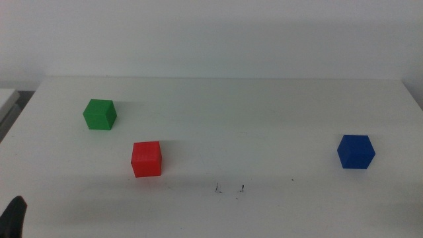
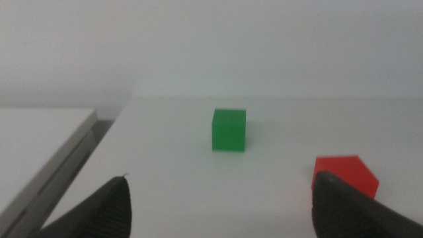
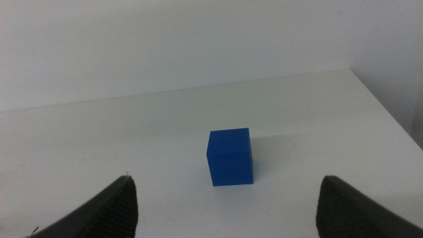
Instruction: Stack red cubes first, then green, then blue cubes in a specific spot.
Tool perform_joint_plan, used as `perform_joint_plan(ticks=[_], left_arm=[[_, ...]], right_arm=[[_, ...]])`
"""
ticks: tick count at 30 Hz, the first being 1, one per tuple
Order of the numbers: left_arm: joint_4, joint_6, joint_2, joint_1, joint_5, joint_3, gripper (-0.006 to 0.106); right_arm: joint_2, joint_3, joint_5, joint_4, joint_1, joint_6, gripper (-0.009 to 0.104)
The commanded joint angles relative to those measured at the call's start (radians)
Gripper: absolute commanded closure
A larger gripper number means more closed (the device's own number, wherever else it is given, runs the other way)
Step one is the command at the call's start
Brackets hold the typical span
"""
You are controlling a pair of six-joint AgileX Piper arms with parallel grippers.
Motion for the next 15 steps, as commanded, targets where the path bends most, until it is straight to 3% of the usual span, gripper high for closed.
perform_joint_plan(ticks=[1,6,12,15], left_arm=[[-0.003,-0.002,0.069,-0.002,0.008,-0.051,0.007],[-0.013,0.052,0.471,0.0,0.167,-0.331,0.007],[-0.176,0.052,0.907,-0.012,0.443,-0.697,0.007],[-0.176,-0.039,1.099,-0.066,0.547,-0.856,0.007]], right_arm=[[-0.005,0.004,-0.007,-0.01,-0.004,-0.004,0.007],[-0.005,0.004,-0.007,-0.01,-0.004,-0.004,0.007],[-0.005,0.004,-0.007,-0.01,-0.004,-0.004,0.007],[-0.005,0.004,-0.007,-0.01,-0.004,-0.004,0.007]])
